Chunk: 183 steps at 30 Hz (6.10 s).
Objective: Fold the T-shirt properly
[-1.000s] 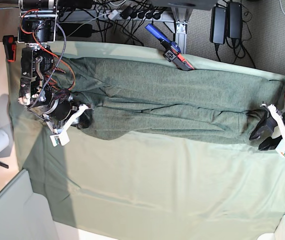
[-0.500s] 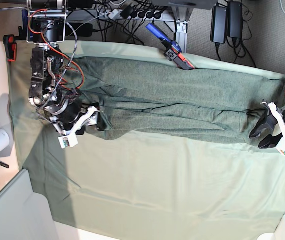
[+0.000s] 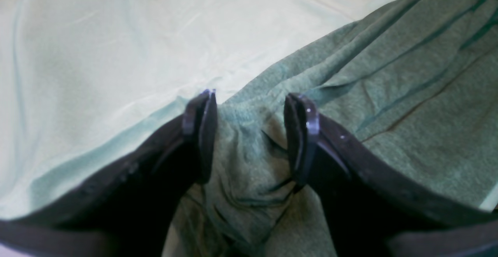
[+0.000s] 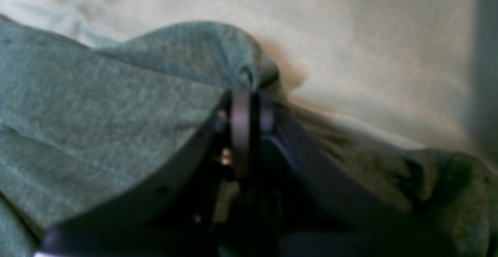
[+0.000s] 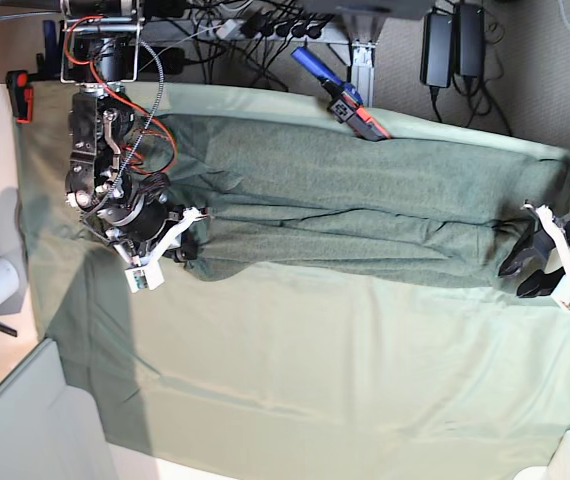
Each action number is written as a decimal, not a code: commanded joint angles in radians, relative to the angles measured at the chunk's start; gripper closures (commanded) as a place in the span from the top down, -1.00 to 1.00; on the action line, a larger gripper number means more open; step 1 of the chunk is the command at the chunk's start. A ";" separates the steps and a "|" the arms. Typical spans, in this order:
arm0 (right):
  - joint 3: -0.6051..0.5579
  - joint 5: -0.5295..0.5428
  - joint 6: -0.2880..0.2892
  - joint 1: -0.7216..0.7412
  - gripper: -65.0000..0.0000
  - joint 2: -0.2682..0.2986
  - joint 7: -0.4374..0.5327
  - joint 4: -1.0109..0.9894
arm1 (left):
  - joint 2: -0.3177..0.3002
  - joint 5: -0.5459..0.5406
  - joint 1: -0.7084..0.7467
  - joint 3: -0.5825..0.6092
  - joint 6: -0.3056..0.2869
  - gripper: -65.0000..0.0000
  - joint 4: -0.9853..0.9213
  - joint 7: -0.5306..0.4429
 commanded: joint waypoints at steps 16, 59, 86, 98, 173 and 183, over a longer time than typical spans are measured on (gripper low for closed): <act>0.030 0.096 0.001 -0.026 -1.00 0.014 -0.087 0.153 | -0.017 -0.001 -0.015 -0.009 -0.004 -0.03 0.016 -0.021; 0.186 0.216 0.000 -0.246 0.11 0.008 -0.127 0.360 | 0.104 -0.280 0.121 -0.433 0.098 0.12 0.006 0.262; 0.186 0.220 0.001 -0.247 0.11 0.008 -0.129 0.360 | 0.230 -0.323 0.141 -0.470 0.106 0.12 -0.139 0.263; 0.186 0.219 0.000 -0.247 0.11 0.008 -0.129 0.360 | 0.230 -0.323 0.123 -0.381 0.105 0.12 -0.139 0.263; 0.322 0.228 0.000 -0.182 0.11 0.008 -0.130 0.360 | 0.150 0.072 -0.004 -0.201 -0.004 -1.00 0.235 0.169; 0.322 0.228 0.000 -0.179 0.11 0.009 -0.127 0.360 | 0.237 0.240 0.002 0.084 0.056 -1.00 0.352 0.190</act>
